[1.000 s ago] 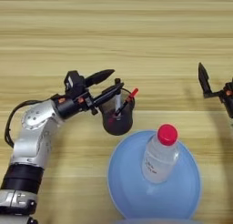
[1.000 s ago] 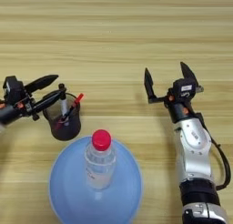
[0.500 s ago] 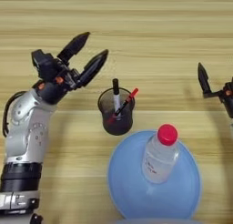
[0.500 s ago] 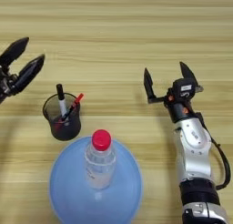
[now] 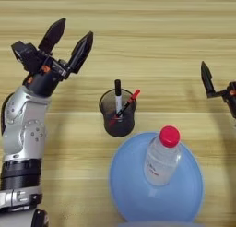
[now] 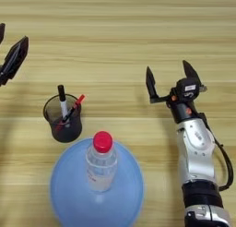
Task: Move the objects on the table
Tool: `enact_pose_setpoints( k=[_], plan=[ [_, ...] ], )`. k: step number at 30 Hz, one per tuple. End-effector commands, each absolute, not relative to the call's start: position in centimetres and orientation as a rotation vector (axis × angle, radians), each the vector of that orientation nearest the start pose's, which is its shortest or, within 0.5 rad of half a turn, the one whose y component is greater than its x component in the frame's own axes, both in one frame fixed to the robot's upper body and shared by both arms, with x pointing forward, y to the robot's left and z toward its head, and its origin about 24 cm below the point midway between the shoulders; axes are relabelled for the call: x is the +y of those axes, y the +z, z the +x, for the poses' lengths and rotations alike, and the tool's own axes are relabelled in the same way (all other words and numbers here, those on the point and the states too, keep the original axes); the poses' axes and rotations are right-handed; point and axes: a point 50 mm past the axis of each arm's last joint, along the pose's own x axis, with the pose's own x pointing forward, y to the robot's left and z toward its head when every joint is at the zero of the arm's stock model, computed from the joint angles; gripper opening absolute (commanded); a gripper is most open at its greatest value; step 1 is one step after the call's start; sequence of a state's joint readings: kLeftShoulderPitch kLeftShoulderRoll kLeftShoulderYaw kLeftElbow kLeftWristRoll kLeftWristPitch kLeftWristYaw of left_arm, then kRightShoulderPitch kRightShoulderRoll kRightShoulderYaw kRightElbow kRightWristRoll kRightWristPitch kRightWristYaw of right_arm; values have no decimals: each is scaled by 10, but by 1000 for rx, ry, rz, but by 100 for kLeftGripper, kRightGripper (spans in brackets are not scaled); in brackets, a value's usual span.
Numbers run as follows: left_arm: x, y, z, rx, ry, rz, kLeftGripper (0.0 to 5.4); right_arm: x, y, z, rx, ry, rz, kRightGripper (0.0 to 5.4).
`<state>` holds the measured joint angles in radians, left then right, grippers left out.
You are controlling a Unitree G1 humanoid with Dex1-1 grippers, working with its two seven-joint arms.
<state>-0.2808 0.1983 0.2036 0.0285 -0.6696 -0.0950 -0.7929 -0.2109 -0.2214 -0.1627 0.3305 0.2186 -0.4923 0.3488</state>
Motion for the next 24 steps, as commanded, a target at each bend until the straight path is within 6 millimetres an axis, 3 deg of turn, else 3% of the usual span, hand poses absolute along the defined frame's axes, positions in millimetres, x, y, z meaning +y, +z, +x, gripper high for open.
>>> enact_pose_setpoints(
  k=[1, 17, 24],
  plan=[
    [188, 140, 287, -551, -620, -282, 538, -211, 86, 283, -424, 185, -72, 540],
    [202, 111, 305, -394, -281, -77, 538, -211, 91, 282, -451, 189, -115, 540],
    [211, 90, 312, -312, -129, -11, 538, -211, 115, 279, -531, 251, -140, 540]
  ],
)
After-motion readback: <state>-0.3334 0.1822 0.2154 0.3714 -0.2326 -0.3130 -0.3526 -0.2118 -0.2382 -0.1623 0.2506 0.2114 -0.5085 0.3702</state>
